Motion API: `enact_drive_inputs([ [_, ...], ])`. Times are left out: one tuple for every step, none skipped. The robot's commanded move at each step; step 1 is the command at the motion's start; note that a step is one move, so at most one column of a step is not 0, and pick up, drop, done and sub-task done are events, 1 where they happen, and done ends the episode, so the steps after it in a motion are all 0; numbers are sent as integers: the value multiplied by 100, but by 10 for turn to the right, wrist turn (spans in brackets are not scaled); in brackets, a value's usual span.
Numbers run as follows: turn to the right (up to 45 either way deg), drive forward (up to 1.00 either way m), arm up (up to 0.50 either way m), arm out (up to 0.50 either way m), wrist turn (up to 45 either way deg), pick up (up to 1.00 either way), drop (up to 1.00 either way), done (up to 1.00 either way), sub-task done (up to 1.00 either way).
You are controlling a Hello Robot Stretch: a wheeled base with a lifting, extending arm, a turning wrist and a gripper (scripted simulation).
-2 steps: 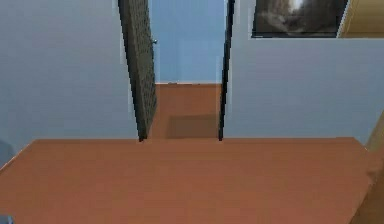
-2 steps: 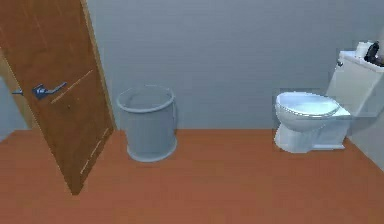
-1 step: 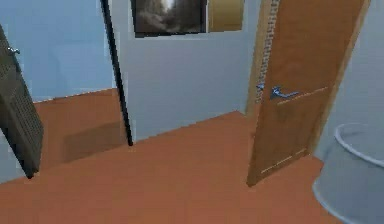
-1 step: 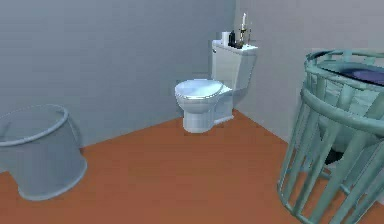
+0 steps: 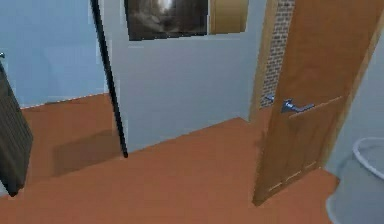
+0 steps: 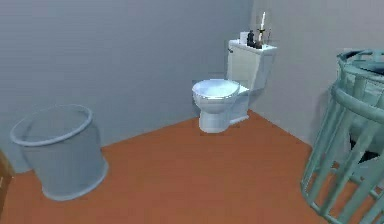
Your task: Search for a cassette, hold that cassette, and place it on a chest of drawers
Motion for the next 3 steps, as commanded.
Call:
enact_drive_inputs([
  [-30, 0, 0, 0, 0, 0, 0, 0, 0],
  [0, 100, 0, 0, 0, 0, 0, 0, 0],
  [-30, 0, 0, 0, 0, 0, 0, 0, 0],
])
